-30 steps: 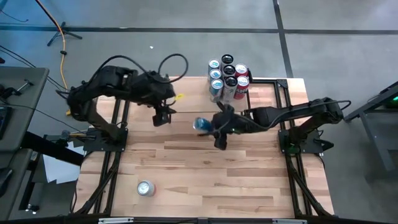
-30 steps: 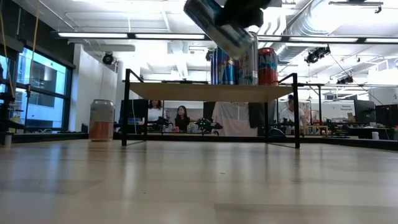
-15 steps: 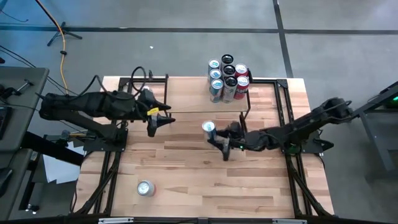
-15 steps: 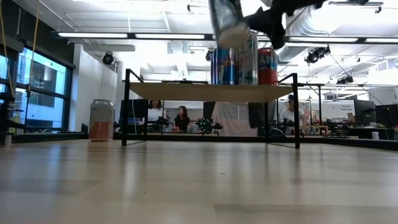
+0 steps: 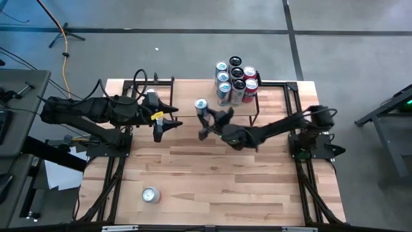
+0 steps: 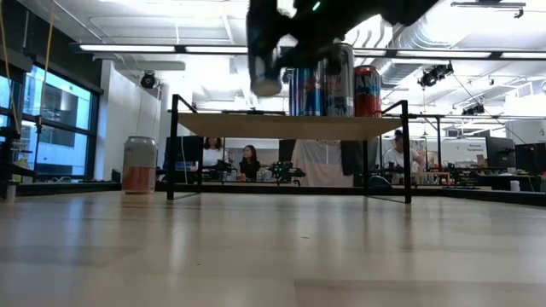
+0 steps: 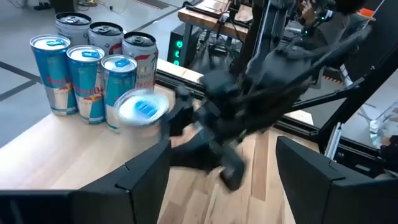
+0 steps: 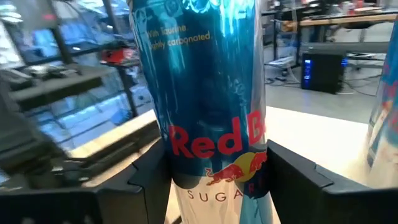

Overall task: Place canned beverage on shelf
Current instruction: Put the blue soda can on the shelf aligned with the blue soda can

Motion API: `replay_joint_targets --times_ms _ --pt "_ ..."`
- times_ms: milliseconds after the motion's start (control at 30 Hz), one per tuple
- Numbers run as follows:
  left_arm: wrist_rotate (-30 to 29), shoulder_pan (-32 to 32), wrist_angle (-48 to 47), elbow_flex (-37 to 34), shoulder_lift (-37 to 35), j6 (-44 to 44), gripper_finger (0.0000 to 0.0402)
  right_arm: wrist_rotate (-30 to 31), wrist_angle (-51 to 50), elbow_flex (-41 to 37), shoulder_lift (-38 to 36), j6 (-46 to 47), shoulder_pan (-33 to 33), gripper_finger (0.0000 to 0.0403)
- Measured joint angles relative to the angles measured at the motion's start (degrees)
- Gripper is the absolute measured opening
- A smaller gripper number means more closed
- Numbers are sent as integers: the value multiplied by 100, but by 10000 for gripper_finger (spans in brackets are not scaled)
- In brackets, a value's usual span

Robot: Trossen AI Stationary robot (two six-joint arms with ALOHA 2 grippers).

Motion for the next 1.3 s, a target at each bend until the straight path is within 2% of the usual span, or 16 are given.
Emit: replay_joint_targets --times_ms 267,600,933,1300 --pt "-4 0 10 2 0 0 243 291 552 753 857 -145 -411 202" --pt "-4 3 -3 1 -6 369 243 276 522 1182 1372 -75 -700 202" --pt "48 4 -44 2 -9 505 243 459 587 1197 1456 -155 -702 203" --pt "51 4 -46 2 -9 560 243 452 306 1195 1447 -148 -702 257"
